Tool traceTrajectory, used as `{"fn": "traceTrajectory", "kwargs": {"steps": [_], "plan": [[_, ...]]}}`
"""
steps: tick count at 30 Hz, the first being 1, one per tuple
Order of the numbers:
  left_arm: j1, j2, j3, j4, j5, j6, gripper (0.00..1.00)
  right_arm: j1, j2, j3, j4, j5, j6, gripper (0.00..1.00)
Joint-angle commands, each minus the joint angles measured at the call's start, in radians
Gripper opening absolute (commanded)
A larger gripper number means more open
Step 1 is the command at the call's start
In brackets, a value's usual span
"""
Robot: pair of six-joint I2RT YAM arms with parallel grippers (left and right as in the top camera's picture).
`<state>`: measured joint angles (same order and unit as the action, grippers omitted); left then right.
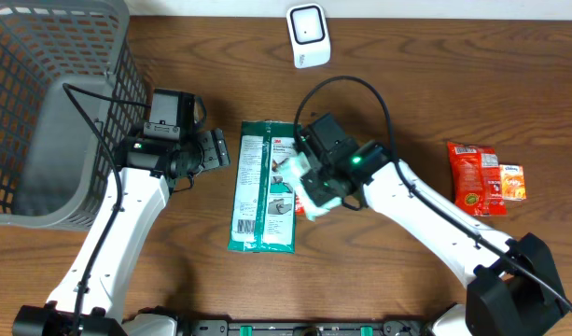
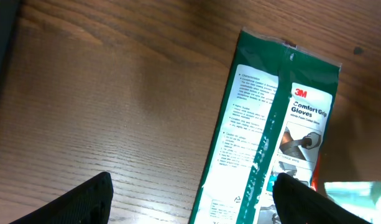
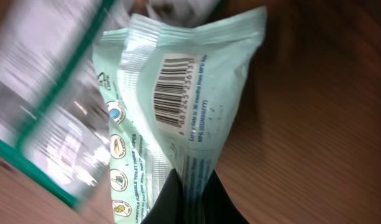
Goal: Scan the item barcode
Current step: 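Grasp the pale green wet-wipes pack and pull it rightward, then turn the wet-wipes pack and set it down right of the gloves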
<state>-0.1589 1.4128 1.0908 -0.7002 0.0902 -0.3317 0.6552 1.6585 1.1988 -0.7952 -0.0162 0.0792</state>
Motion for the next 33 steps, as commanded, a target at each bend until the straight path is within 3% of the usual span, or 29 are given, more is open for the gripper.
{"fn": "traceTrajectory", "kwargs": {"steps": [1,8,13,15,18,19,20,25,29,31,33], "plan": [[0.003,0.007,0.014,-0.003,-0.009,0.017,0.83,-0.04,0.026,-0.005,-0.054,0.051,-0.321,0.02],[0.003,0.007,0.014,-0.003,-0.009,0.017,0.83,-0.076,0.072,-0.038,-0.068,0.178,-0.464,0.05],[0.003,0.007,0.014,-0.003,-0.01,0.017,0.83,-0.102,0.097,-0.042,-0.051,0.237,-0.489,0.09],[0.003,0.007,0.014,-0.003,-0.009,0.017,0.83,-0.116,0.101,-0.042,-0.037,0.237,-0.488,0.15],[0.003,0.007,0.014,-0.003,-0.01,0.017,0.83,-0.135,0.101,-0.042,-0.024,0.236,-0.487,0.36],[0.003,0.007,0.014,-0.003,-0.009,0.017,0.83,-0.14,0.101,-0.042,-0.024,0.237,-0.487,0.62],[0.003,0.007,0.014,-0.003,-0.009,0.017,0.83,-0.145,0.101,-0.042,-0.025,0.239,-0.488,0.99],[0.003,0.007,0.014,-0.003,-0.01,0.017,0.83,-0.157,0.101,-0.041,-0.01,0.244,-0.447,0.99],[0.003,0.007,0.014,-0.003,-0.01,0.017,0.83,-0.156,0.101,-0.041,0.034,0.188,-0.25,0.96],[0.003,0.007,0.014,-0.003,-0.01,0.017,0.83,-0.158,0.101,-0.041,0.036,0.127,-0.166,0.85],[0.003,0.007,0.014,-0.003,-0.01,0.017,0.83,-0.158,0.101,-0.041,0.036,0.11,-0.095,0.63]]}}
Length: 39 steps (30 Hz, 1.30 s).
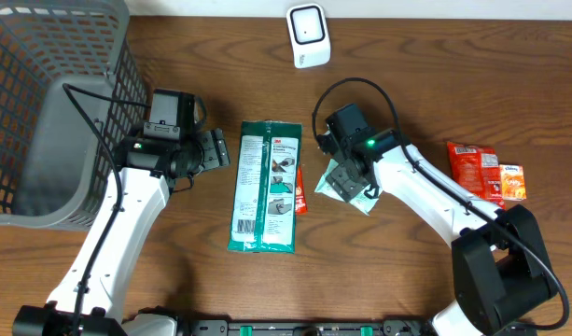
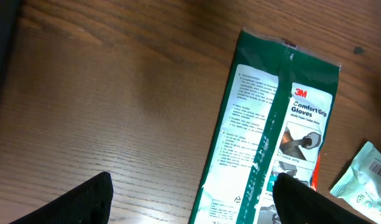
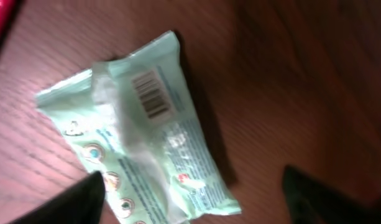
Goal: Scan the item barcode
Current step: 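Turn the wet-wipes pack and set it down right of the gloves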
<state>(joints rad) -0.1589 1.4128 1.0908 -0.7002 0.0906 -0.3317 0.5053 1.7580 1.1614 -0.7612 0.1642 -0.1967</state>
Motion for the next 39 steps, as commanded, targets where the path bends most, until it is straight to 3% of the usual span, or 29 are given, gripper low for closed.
{"fn": "traceTrajectory", "kwargs": {"steps": [1,3,4,5,10,17,26,32,39], "plan": [[0.003,0.007,0.014,-0.003,-0.01,0.017,0.83,-0.008,0.002,-0.004,-0.001,-0.074,0.211,0.53],[0.003,0.007,0.014,-0.003,-0.01,0.017,0.83,-0.008,0.002,-0.004,-0.01,-0.08,0.261,0.17],[0.003,0.007,0.014,-0.003,-0.01,0.017,0.83,-0.008,0.002,-0.004,-0.015,-0.086,0.285,0.05],[0.003,0.007,0.014,-0.003,-0.01,0.017,0.83,-0.008,0.002,-0.004,-0.017,-0.092,0.307,0.01],[0.003,0.007,0.014,-0.003,-0.01,0.017,0.83,-0.008,0.002,-0.004,-0.057,-0.125,0.44,0.01],[0.003,0.007,0.014,-0.003,-0.01,0.017,0.83,-0.007,0.002,-0.018,-0.115,-0.123,0.489,0.01],[0.003,0.007,0.014,-0.003,-0.01,0.017,0.83,-0.008,0.002,-0.167,0.04,-0.045,0.488,0.03],[0.003,0.007,0.014,-0.003,-0.01,0.017,0.83,-0.013,0.002,-0.174,0.014,0.172,0.471,0.05],[0.003,0.007,0.014,-0.003,-0.01,0.017,0.83,-0.033,0.002,-0.174,0.19,0.187,0.382,0.01]]}}
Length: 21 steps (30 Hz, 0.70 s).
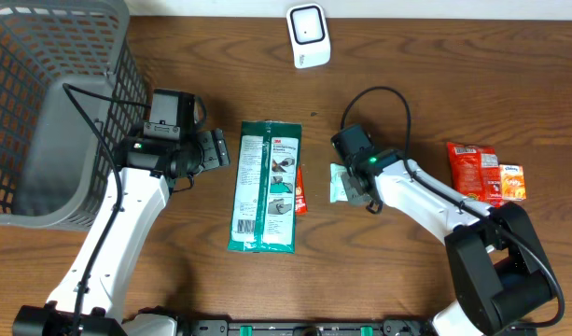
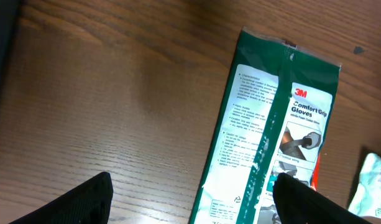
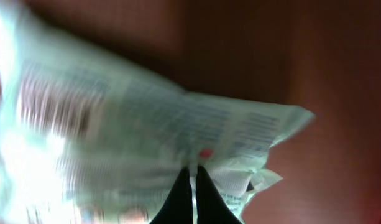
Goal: Scan the item barcode
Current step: 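Turn the wet-wipes pack and set it down right of the gloves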
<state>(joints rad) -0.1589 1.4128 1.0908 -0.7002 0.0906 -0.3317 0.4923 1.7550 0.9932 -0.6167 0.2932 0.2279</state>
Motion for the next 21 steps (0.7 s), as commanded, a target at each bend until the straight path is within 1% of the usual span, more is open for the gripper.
{"fn": "traceTrajectory", "kwargs": {"steps": [1,3,5,7,9,12,13,15,16,19,21], "plan": [[0.003,0.007,0.014,-0.003,-0.01,0.017,0.83,-0.021,0.005,-0.006,0.072,0.047,-0.043,0.01],[0.003,0.007,0.014,-0.003,-0.01,0.017,0.83,-0.021,0.005,-0.003,0.111,0.039,-0.044,0.01],[0.003,0.007,0.014,-0.003,-0.01,0.017,0.83,-0.023,0.002,0.029,0.092,0.064,-0.064,0.01],[0.003,0.007,0.014,-0.003,-0.01,0.017,0.83,-0.027,-0.014,0.1,0.013,0.068,-0.064,0.01],[0.003,0.007,0.014,-0.003,-0.01,0.017,0.84,-0.027,-0.04,0.191,-0.086,0.008,-0.057,0.02],[0.003,0.007,0.014,-0.003,-0.01,0.017,0.83,-0.028,-0.073,0.301,-0.221,-0.079,-0.046,0.11],[0.003,0.007,0.014,-0.003,-0.01,0.017,0.83,-0.031,-0.082,0.325,-0.263,-0.085,-0.011,0.17],[0.003,0.007,0.014,-0.003,-0.01,0.017,0.83,-0.043,-0.095,0.339,-0.313,-0.086,0.053,0.18],[0.003,0.007,0.014,-0.003,-0.01,0.017,0.83,-0.054,-0.097,0.339,-0.337,-0.092,0.09,0.17],[0.003,0.007,0.014,-0.003,-0.01,0.017,0.83,-0.089,-0.092,0.325,-0.397,-0.165,0.152,0.11],[0.003,0.007,0.014,-0.003,-0.01,0.017,0.83,-0.105,-0.091,0.292,-0.397,-0.227,0.178,0.01]]}}
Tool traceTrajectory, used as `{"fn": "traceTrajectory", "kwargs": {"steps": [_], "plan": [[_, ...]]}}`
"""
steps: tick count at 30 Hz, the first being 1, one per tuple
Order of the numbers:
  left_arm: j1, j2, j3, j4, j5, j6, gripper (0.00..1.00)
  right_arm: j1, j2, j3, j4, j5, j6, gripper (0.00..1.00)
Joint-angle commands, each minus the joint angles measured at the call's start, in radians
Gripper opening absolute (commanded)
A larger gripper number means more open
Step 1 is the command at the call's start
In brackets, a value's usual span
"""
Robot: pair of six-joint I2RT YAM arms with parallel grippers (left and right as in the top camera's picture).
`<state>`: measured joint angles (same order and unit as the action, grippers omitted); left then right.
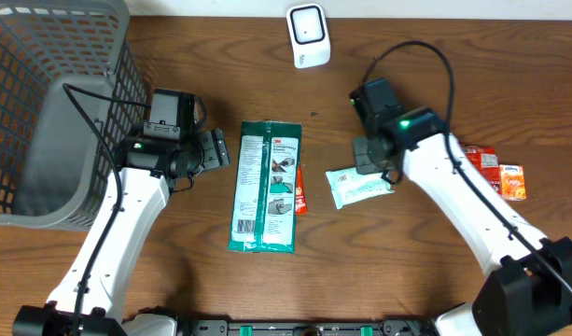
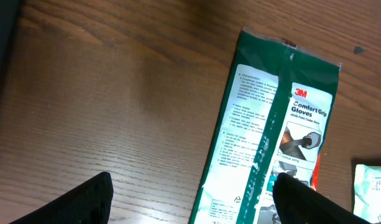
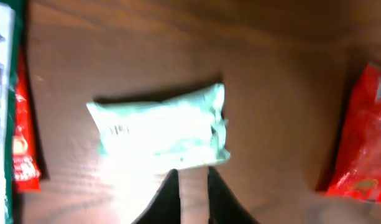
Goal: Scan the item barcode
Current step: 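Turn the wet-wipes pack and set it down right of the gloves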
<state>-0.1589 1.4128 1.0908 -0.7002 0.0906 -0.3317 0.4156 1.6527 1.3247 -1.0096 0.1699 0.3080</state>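
A mint-green wipes packet lies flat on the wooden table, printed side up, also visible in the right wrist view and at the edge of the left wrist view. My right gripper hovers just behind it, its fingers a narrow gap apart with only table between them. The white scanner stands at the far edge. My left gripper is open wide, left of the green 3M gloves pack, holding nothing.
A grey mesh basket fills the far left. A red packet pokes out from under the gloves pack. Red snack packets and a small orange box lie at the right.
My right gripper was shut on the mint packet; now the packet lies flat on the table and the gripper is parted, higher and farther back. The left arm is unchanged.
My right gripper first held the mint packet over the right edge of the gloves pack. Then the packet lay on the table to the right, gripper open above. It was gripped again, and now lies released, turned lengthwise left to right.
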Motion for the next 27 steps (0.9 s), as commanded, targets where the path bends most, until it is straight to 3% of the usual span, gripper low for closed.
{"fn": "traceTrajectory", "kwargs": {"steps": [1,12,22,27], "plan": [[0.003,0.007,0.014,-0.003,-0.01,0.017,0.83,-0.032,0.011,-0.061,0.002,-0.125,0.113,0.01],[0.003,0.007,0.014,-0.003,-0.01,0.017,0.83,-0.032,0.011,-0.37,0.22,-0.144,0.46,0.01],[0.003,0.007,0.014,-0.003,-0.01,0.017,0.83,-0.032,0.012,-0.528,0.566,-0.011,0.465,0.01],[0.003,0.007,0.014,-0.003,-0.01,0.017,0.83,-0.032,0.012,-0.539,0.618,0.065,0.461,0.01]]}}
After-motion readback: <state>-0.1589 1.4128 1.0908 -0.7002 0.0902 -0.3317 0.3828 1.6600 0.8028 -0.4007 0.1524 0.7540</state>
